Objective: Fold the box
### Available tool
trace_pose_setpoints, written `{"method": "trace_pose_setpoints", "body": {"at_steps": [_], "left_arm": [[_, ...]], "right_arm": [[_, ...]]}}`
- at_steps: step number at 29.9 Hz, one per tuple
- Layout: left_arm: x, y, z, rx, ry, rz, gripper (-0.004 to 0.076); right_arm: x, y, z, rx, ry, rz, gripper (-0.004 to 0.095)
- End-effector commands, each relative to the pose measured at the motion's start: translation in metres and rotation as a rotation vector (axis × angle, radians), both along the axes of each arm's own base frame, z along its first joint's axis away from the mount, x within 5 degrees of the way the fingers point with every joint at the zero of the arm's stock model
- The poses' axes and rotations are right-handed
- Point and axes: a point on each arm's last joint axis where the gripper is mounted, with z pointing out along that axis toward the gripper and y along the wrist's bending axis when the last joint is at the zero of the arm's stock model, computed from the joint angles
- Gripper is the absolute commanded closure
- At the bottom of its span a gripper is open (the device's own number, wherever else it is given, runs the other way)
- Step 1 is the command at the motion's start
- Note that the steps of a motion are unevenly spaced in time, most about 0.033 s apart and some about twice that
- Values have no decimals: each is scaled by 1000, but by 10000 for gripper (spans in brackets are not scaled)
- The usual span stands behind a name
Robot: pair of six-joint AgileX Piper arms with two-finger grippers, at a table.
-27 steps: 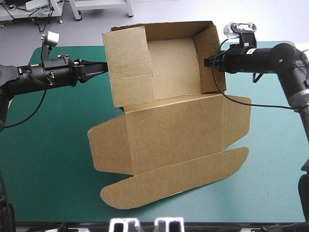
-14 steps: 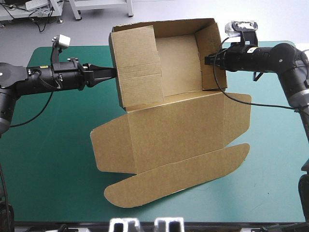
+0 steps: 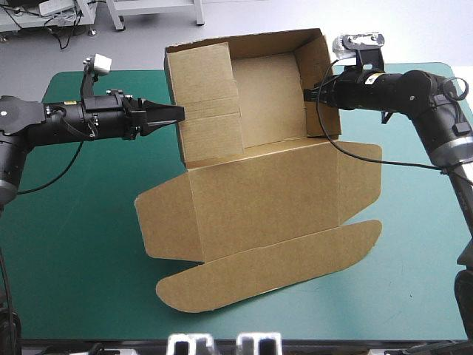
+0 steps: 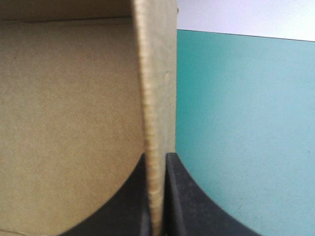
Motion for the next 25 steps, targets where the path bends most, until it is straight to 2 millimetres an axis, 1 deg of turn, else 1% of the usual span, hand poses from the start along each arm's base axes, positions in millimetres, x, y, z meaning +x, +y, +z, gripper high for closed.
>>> {"method": "trace_pose_setpoints", "body": {"at_steps": [1, 6, 10, 15, 21, 23, 25], "left_arm": [[-17, -6, 21, -67, -51, -65, 288], [-10, -1, 16, -5, -55, 19, 309], [-4, 4, 10, 69, -36, 104, 351], [2, 11, 4, 157, -30, 193, 353], [11, 22, -3, 252, -26, 322, 356], [13, 25, -5, 275, -28, 350, 370], [15, 27, -7, 299, -32, 360, 403]], "right_arm": [[-11, -1, 31, 104, -108, -37, 908], [-14, 11, 31, 106, -99, -6, 908], [-19, 26, 31, 127, -92, 24, 908], [-27, 45, 31, 166, -53, 55, 908], [-46, 70, 37, 196, -45, 127, 908], [-53, 74, 41, 205, -49, 139, 908], [-58, 76, 44, 214, -49, 140, 908]]}}
